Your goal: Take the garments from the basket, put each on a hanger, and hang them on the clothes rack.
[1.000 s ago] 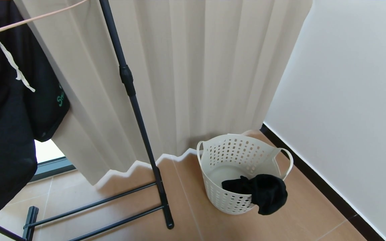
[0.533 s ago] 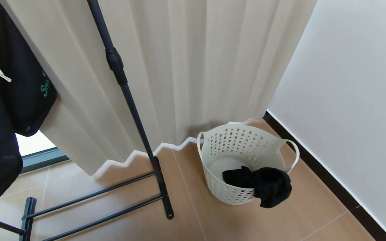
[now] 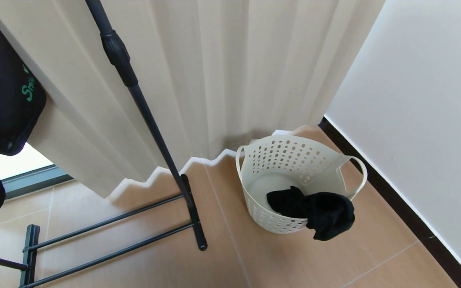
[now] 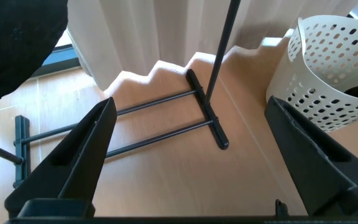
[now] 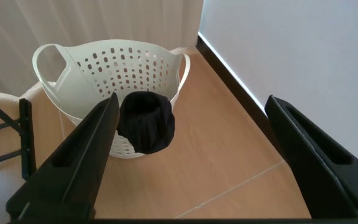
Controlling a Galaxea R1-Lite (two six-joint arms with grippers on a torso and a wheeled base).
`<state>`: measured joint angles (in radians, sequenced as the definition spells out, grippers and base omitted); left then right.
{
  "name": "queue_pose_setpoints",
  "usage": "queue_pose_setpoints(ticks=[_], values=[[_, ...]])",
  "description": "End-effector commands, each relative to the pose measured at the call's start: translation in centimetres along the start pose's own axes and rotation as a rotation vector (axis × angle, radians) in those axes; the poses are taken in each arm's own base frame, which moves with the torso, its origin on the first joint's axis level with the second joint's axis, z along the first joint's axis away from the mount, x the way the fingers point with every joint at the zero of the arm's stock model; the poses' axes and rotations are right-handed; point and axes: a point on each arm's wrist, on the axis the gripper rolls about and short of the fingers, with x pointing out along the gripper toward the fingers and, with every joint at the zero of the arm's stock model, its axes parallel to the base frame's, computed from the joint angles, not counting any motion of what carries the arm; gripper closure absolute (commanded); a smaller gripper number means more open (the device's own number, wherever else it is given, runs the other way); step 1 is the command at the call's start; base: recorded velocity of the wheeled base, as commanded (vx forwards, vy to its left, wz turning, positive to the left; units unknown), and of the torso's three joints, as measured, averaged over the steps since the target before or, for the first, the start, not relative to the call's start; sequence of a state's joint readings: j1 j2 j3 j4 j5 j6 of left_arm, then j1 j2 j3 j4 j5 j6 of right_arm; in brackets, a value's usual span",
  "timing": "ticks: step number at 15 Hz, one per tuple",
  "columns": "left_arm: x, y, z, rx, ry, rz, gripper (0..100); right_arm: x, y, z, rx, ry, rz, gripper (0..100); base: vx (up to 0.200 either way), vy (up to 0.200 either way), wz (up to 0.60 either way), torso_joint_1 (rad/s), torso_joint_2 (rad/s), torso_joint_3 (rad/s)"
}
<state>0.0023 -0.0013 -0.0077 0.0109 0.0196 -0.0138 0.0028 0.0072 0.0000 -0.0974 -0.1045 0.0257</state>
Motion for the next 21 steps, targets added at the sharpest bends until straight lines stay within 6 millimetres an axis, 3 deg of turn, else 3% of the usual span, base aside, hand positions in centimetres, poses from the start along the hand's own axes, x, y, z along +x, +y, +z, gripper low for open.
queue_pose_setpoints(ticks=[1,21], values=[[0.01,0.00,0.00,0.000,0.001,0.001,0,0.00,0.00,0.01,0.000,0.000,0.000,0,0.000,0.000,0.00,-0.002,0.00,-0.056],[0.02,0.00,-0.04,0.000,0.003,0.001,0,-0.01,-0.01,0.04,0.002,-0.005,-0.006,0,0.000,0.000,0.00,0.001,0.00,-0.051]])
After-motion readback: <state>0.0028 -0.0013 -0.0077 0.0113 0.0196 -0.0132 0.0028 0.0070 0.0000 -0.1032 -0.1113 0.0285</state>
